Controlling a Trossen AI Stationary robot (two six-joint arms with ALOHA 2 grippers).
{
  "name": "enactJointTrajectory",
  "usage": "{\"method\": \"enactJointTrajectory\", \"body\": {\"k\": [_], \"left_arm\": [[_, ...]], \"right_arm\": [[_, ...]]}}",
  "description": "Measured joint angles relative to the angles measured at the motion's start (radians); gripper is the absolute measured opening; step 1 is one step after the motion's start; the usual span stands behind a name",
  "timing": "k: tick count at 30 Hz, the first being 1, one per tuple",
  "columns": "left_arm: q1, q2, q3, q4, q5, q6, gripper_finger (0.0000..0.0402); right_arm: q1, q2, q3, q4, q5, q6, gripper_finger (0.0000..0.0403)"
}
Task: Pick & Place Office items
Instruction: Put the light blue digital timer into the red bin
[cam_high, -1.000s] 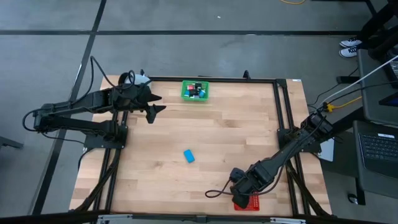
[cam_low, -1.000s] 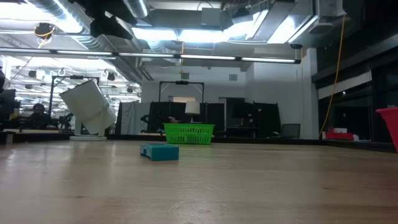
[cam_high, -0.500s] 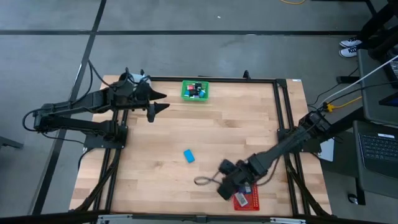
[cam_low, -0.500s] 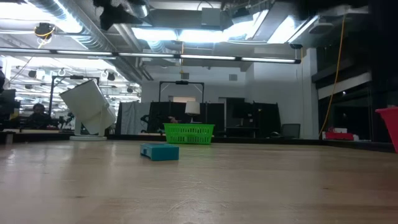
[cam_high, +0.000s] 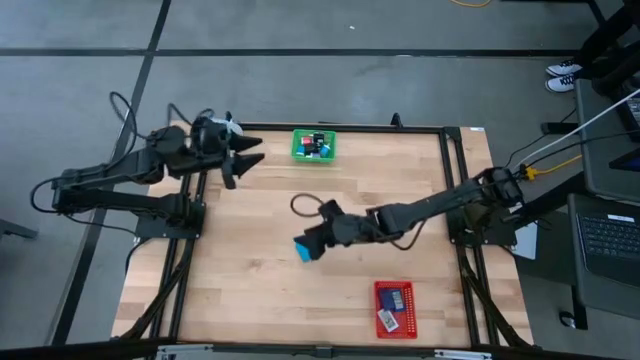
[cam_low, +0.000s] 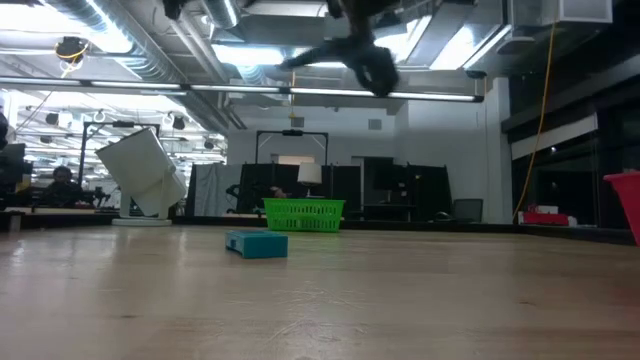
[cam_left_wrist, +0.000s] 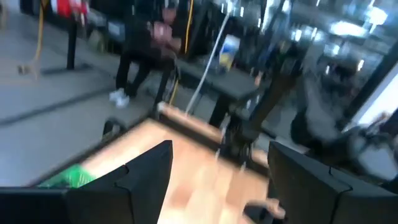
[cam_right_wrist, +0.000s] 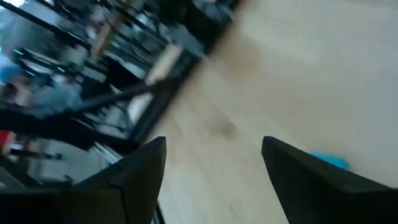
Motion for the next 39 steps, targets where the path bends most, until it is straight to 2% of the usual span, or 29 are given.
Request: {"method": "enactJointTrajectory", "body": {"k": [3, 10, 14, 19, 25, 28, 33, 39], "left_arm": [[-0.026, -0.055, -0.05, 0.085, -0.074, 0.012, 0.0258], [-0.101, -0.298, -0.383, 0.141, -0.2, -0.179, 0.0258], [-0.161, -0.406, -0.533, 0.149, -0.25, -0.261, 0.0258], [-0.226, -0.466, -0.649, 0.148, -0.266, -0.302, 0.0258], [-0.276, -0.47, -0.69, 0.128, -0.264, -0.315, 0.0258], [-0.299, -0.473, -0.69, 0.123, -0.246, -0.314, 0.0258], [-0.352, -0.482, -0.691, 0.098, -0.25, -0.319, 0.0258], [-0.392, -0.508, -0.691, 0.112, -0.289, -0.294, 0.0258]], "right_arm": [[-0.026, 0.0, 0.0, 0.072, -0.005, -0.03, 0.0271], [-0.05, 0.0, 0.0, 0.064, -0.019, -0.05, 0.0271], [-0.06, 0.0, 0.0, -0.047, 0.025, -0.025, 0.0271], [-0.059, 0.008, 0.001, -0.185, -0.003, 0.032, 0.0271], [-0.053, 0.091, 0.059, -0.274, -0.028, 0.058, 0.0271], [-0.053, 0.213, 0.178, -0.341, -0.093, 0.032, 0.0271], [-0.062, 0.371, 0.377, -0.55, -0.096, -0.01, 0.0271], [-0.073, 0.471, 0.485, -0.613, -0.134, 0.01, 0.0271]]}}
